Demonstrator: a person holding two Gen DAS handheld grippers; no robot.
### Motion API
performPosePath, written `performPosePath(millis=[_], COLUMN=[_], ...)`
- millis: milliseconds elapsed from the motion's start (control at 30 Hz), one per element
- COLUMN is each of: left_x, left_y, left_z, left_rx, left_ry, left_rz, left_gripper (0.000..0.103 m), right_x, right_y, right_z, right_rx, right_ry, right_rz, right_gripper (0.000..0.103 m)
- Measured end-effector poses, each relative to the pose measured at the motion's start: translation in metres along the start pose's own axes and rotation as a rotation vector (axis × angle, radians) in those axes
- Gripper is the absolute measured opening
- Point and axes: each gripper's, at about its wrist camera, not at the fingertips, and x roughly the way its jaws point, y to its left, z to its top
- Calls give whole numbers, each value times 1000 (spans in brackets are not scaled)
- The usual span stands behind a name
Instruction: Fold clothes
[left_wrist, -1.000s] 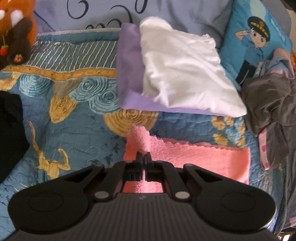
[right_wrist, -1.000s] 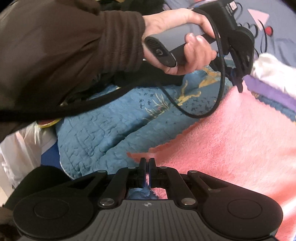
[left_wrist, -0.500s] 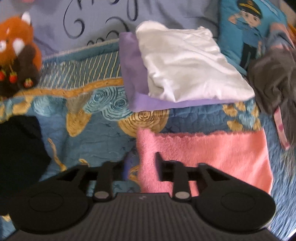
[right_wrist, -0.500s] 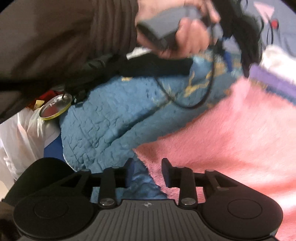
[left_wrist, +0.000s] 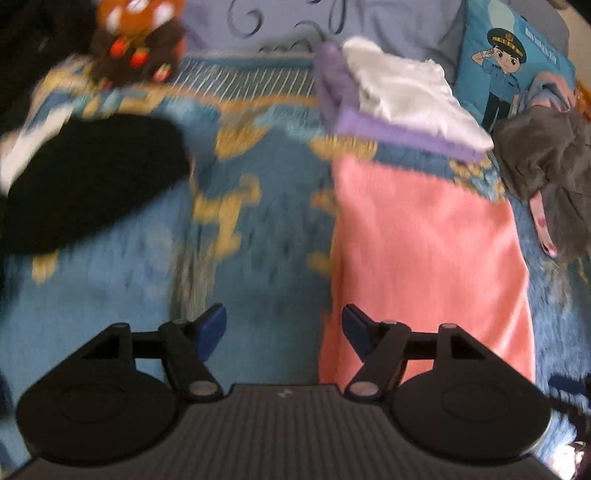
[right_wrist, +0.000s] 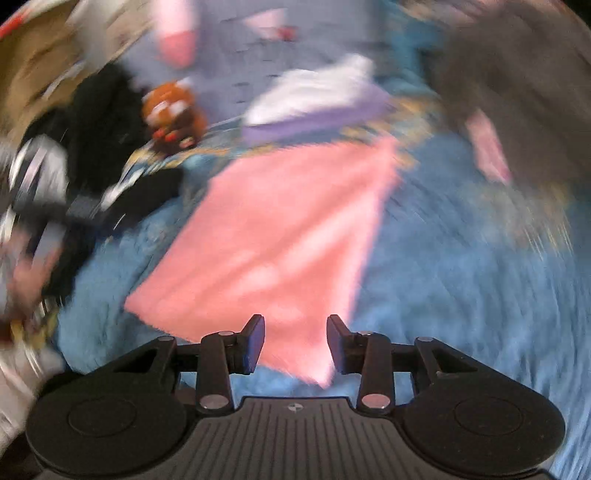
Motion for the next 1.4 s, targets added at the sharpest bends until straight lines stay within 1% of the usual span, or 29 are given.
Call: performPosePath(millis=[33,100,200,300,367,400,433,467,567,600,700,800,833,867,900,1000,1133,1167,1300,1400], left_x=[-6,-14,-26,-34,-37,-38,-38,-39,-37,-36,-35,-28,-26,-25,-24,-25,-34,-35,-44,-47], left_y=[5,8,3,-7,-20,-28,-36,-45,-74,-86,-128,-172,-184,-196,-203,-213,-197,-188,-126,-65], left_z=[-16,-41,-67,-84,-90,-91,-92,-91,-81,-74,-53,-27,-21,-16,-14,-19,-49,-56,-78,-88], left_rx=[-31,-68,-95,-124,-133,-132,-127,-121,-95,-77,2,70,83,93,89,60,22,8,-115,-283], left_ry=[5,8,10,26,33,36,39,42,58,58,44,46,42,40,39,40,17,27,43,55], left_rz=[-20,-36,-52,-99,-121,-130,-141,-152,-188,-185,-155,-117,-106,-100,-114,-159,-98,-91,-40,-25], left_gripper=[78,78,78,79,81,81,81,81,81,81,81,82,82,82,83,84,84,84,84,84], right_x=[-2,3,17,33,44,47,48,48,35,31,21,11,8,4,0,-7,-6,-5,-1,-5], right_y=[-10,-23,-38,-49,-55,-57,-57,-57,-55,-53,-49,-44,-47,-50,-53,-62,-69,-70,-68,-70], right_z=[-4,-9,-11,-13,-14,-15,-17,-19,-25,-26,-27,-27,-30,-33,-36,-48,-62,-64,-65,-63], right_rx=[60,159,292,423,509,529,540,545,524,515,480,426,439,456,472,487,500,506,500,514], right_ry=[2,9,16,37,51,60,72,79,41,24,-2,-11,-10,-8,-7,1,24,27,24,-3], right_rz=[14,60,125,117,109,121,131,135,147,152,162,152,161,172,182,169,155,154,132,144], right_gripper=[38,38,38,37,27,24,8,4,3,3,3,3,3,3,3,3,3,3,3,3])
